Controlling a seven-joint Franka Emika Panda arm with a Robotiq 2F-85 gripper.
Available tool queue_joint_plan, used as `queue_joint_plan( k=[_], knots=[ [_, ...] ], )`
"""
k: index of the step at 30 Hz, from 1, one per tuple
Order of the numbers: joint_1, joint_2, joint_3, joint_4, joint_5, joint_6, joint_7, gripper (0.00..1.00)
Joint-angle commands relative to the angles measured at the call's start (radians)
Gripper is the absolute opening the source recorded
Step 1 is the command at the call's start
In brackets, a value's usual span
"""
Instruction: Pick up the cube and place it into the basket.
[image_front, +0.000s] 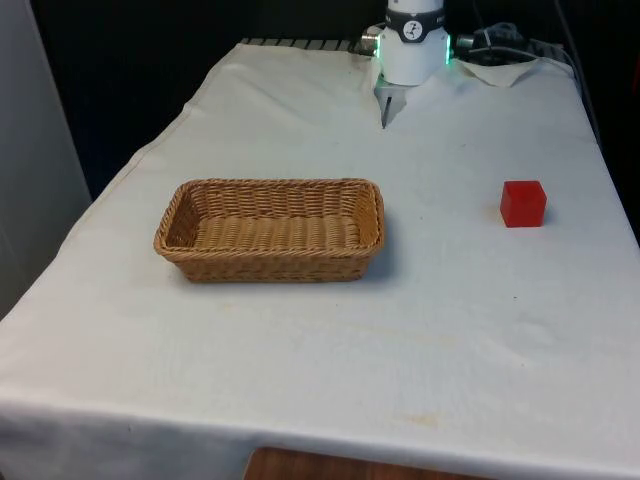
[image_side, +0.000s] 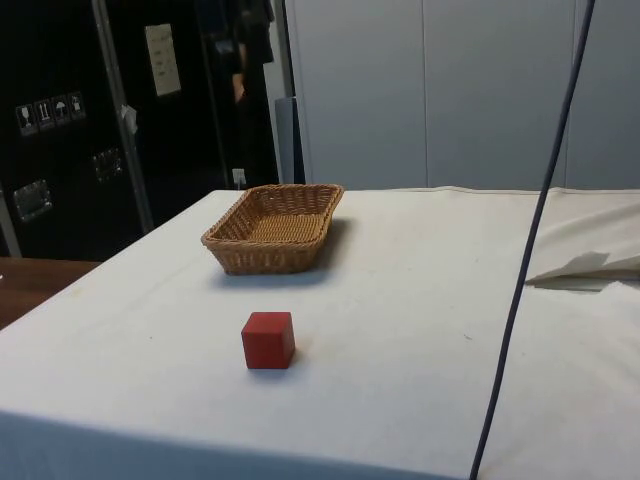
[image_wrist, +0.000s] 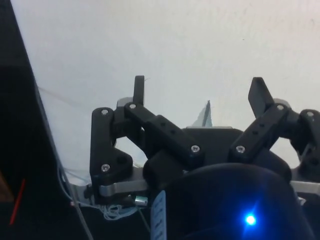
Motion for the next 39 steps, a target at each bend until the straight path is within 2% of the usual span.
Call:
queue_joint_plan(
  k=[1,8,9,10,16,17,18,19,26,27,28,31,35,36,39],
  knots=[
    [0.004,-0.016,0.006,-0.022,-0.018,0.024,0.019,1.00],
    [0.004,-0.048,0.034,-0.093,-0.049,0.089,0.057,1.00],
    [0.000,-0.039,0.033,-0.082,-0.039,0.071,0.045,1.00],
    [0.004,-0.056,0.041,-0.112,-0.054,0.110,0.066,1.00],
    [0.003,-0.079,0.060,-0.160,-0.066,0.163,0.090,1.00],
    [0.004,-0.080,0.065,-0.167,-0.070,0.172,0.097,1.00],
    [0.000,-0.074,0.064,-0.158,-0.059,0.154,0.084,1.00],
    [0.005,-0.081,0.070,-0.174,-0.073,0.179,0.104,1.00],
    [0.004,-0.082,0.119,-0.218,-0.109,0.241,0.170,1.00],
    [0.001,-0.078,0.115,-0.208,-0.096,0.223,0.154,1.00],
    [0.005,-0.081,0.125,-0.223,-0.113,0.249,0.178,1.00],
    [0.005,-0.077,0.147,-0.241,-0.126,0.278,0.207,1.00],
    [0.001,-0.074,0.159,-0.250,-0.123,0.285,0.211,1.00],
    [0.003,-0.072,0.165,-0.264,-0.135,0.315,0.228,1.00],
    [0.003,-0.070,0.173,-0.283,-0.139,0.345,0.235,1.00]
  ],
)
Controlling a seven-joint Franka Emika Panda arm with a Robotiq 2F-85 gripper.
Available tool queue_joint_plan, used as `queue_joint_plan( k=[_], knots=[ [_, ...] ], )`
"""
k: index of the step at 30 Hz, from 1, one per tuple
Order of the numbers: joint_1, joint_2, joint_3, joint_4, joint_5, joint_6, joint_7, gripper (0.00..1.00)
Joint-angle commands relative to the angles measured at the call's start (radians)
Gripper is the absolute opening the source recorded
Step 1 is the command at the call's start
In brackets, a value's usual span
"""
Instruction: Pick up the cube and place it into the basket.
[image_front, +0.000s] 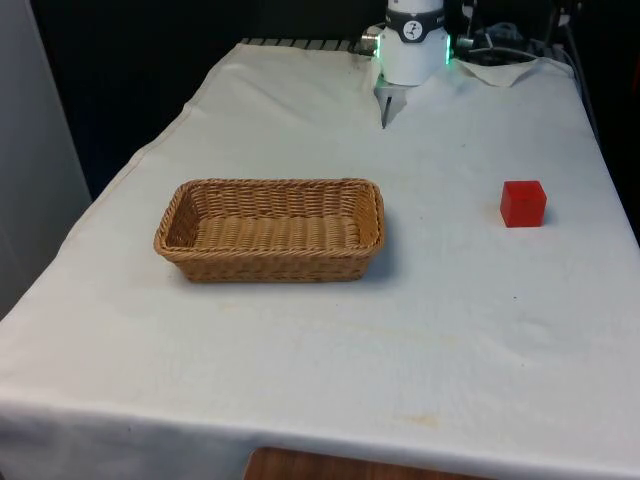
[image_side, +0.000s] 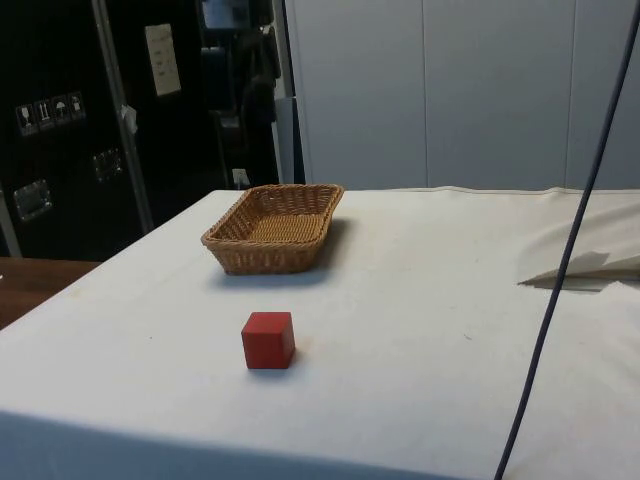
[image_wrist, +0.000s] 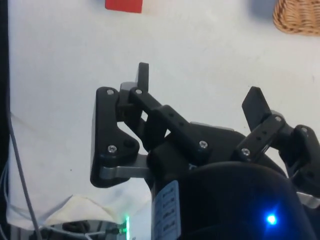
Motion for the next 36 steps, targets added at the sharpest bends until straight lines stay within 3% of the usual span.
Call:
queue_joint_plan(
  k=[1,4,8,15,21,22,24,29,30,32,36],
  knots=[
    [0.001,0.002,0.002,-0.013,-0.011,0.030,0.010,1.00],
    [0.000,0.003,0.003,-0.020,-0.003,0.034,0.001,1.00],
    [0.001,0.020,0.004,-0.043,-0.011,0.099,0.012,1.00],
    [0.001,0.044,0.008,-0.062,-0.013,0.157,0.009,1.00],
    [0.000,0.066,0.009,-0.083,-0.003,0.224,-0.014,1.00],
    [0.000,0.064,0.008,-0.076,-0.005,0.202,-0.009,1.00],
    [-0.001,0.071,0.009,-0.093,0.005,0.252,-0.026,1.00],
    [-0.001,0.084,0.010,-0.106,0.016,0.294,-0.042,1.00],
    [0.000,0.080,0.008,-0.101,-0.002,0.272,-0.028,1.00],
    [-0.002,0.095,0.010,-0.115,0.021,0.322,-0.051,1.00],
    [-0.002,0.121,0.010,-0.124,0.027,0.356,-0.060,1.00]
  ],
)
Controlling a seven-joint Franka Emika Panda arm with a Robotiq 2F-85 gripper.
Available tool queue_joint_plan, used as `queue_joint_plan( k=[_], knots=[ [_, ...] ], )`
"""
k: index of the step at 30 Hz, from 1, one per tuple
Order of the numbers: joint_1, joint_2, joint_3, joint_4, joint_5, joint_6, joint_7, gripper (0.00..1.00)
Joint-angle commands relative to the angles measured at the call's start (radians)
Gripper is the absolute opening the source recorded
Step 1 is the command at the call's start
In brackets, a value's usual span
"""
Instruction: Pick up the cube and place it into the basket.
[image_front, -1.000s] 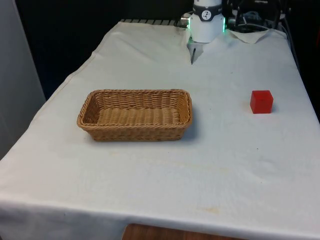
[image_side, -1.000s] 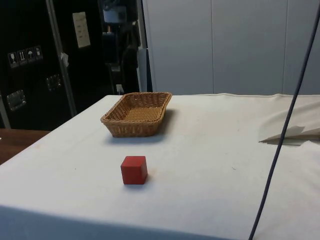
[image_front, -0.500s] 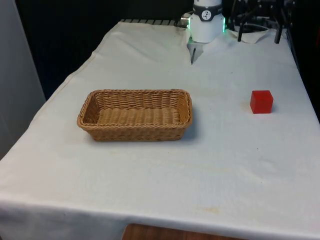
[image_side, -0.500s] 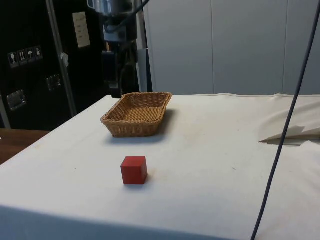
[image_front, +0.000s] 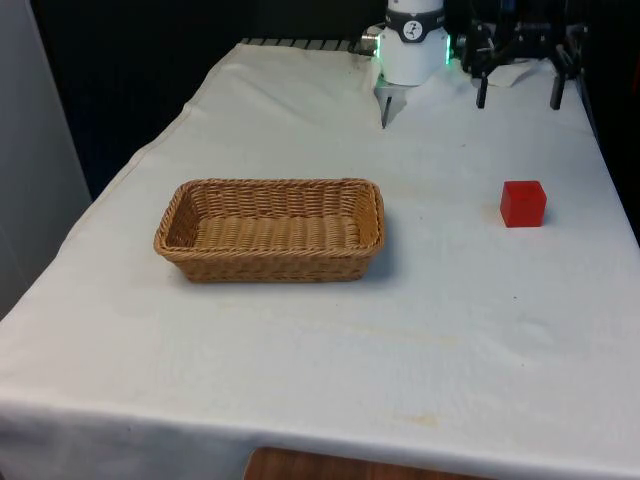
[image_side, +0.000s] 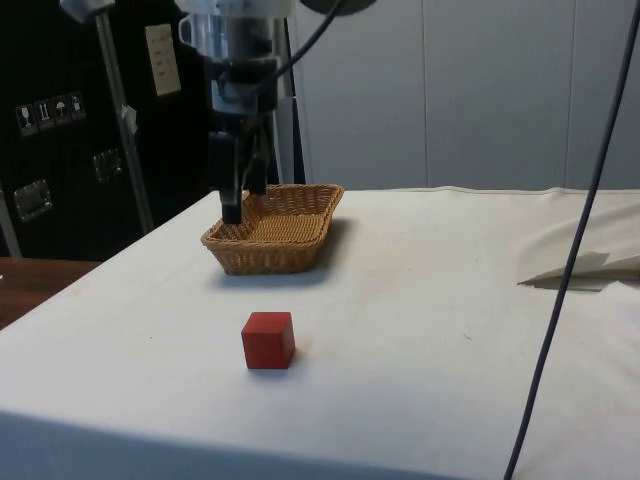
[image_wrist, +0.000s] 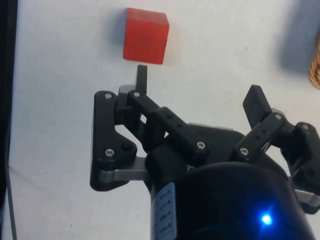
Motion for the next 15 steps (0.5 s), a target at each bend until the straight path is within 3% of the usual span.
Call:
queue_joint_plan(
  k=[1,10,11,15],
  knots=[
    [0.000,0.015,-0.001,-0.003,0.002,0.018,-0.005,1.00],
    [-0.006,0.063,0.001,0.003,0.023,0.040,-0.056,1.00],
    [-0.003,0.060,-0.004,0.002,0.005,0.033,-0.044,1.00],
    [-0.007,0.082,0.004,0.008,0.037,0.039,-0.079,1.00]
  ],
)
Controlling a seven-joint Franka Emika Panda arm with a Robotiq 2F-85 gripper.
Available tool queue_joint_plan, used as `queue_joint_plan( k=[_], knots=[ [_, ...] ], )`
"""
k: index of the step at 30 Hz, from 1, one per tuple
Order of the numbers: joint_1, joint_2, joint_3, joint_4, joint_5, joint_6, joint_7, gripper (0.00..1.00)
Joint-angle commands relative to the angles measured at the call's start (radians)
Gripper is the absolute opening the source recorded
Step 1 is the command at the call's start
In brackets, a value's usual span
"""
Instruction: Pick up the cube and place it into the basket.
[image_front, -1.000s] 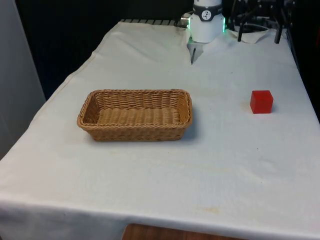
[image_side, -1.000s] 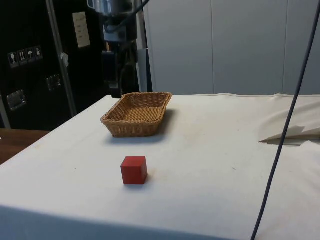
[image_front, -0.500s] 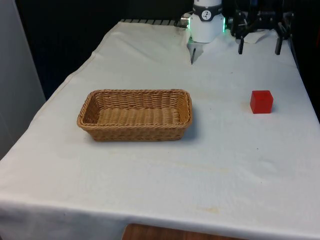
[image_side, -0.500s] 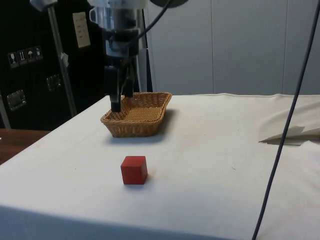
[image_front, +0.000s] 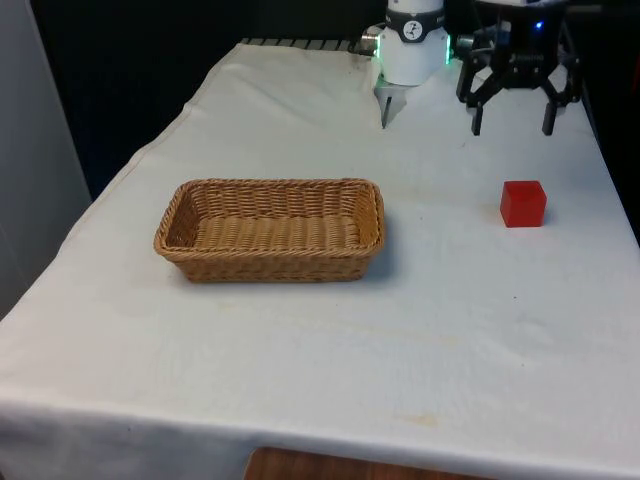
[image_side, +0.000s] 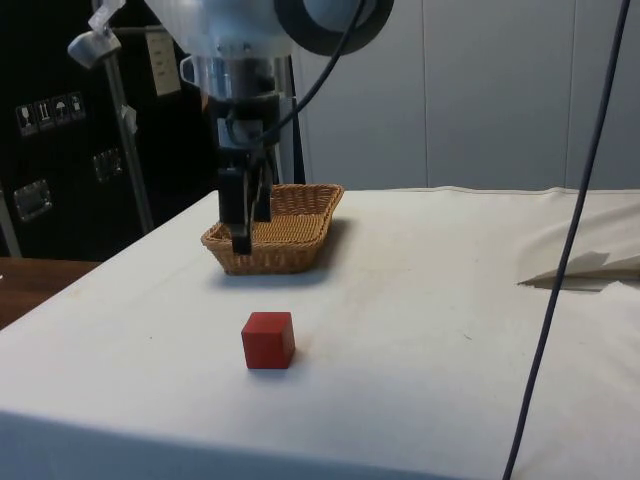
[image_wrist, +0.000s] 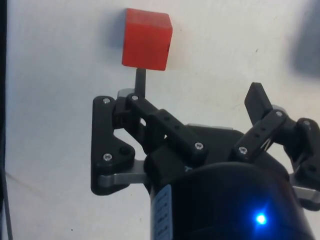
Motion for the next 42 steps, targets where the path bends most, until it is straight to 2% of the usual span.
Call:
queue_joint_plan(
  k=[1,4,5,7,13,15,20,22,27,30,31,33,38,42],
  knots=[
    [-0.004,0.008,0.008,0.002,0.027,0.007,-0.022,1.00],
    [-0.003,0.022,0.008,0.006,0.044,0.010,-0.039,1.00],
    [0.000,0.013,0.000,0.005,0.017,0.000,-0.018,1.00],
    [-0.001,0.028,0.009,0.007,0.052,0.015,-0.043,1.00],
    [0.002,0.055,0.023,0.010,0.064,0.041,-0.034,1.00],
    [0.001,0.052,0.020,0.007,0.052,0.035,-0.030,1.00],
    [0.004,0.091,0.042,0.016,0.057,0.071,-0.005,1.00],
    [0.002,0.089,0.044,0.016,0.052,0.061,-0.005,1.00],
    [0.005,0.137,0.057,0.022,0.053,0.105,0.014,1.00],
    [0.003,0.145,0.060,0.022,0.052,0.107,0.012,1.00],
    [0.007,0.151,0.060,0.024,0.051,0.115,0.019,1.00],
    [0.007,0.165,0.064,0.025,0.049,0.125,0.023,1.00],
    [0.003,0.170,0.067,0.024,0.051,0.118,0.016,1.00],
    [0.005,0.171,0.067,0.013,0.049,0.128,0.018,1.00]
  ],
)
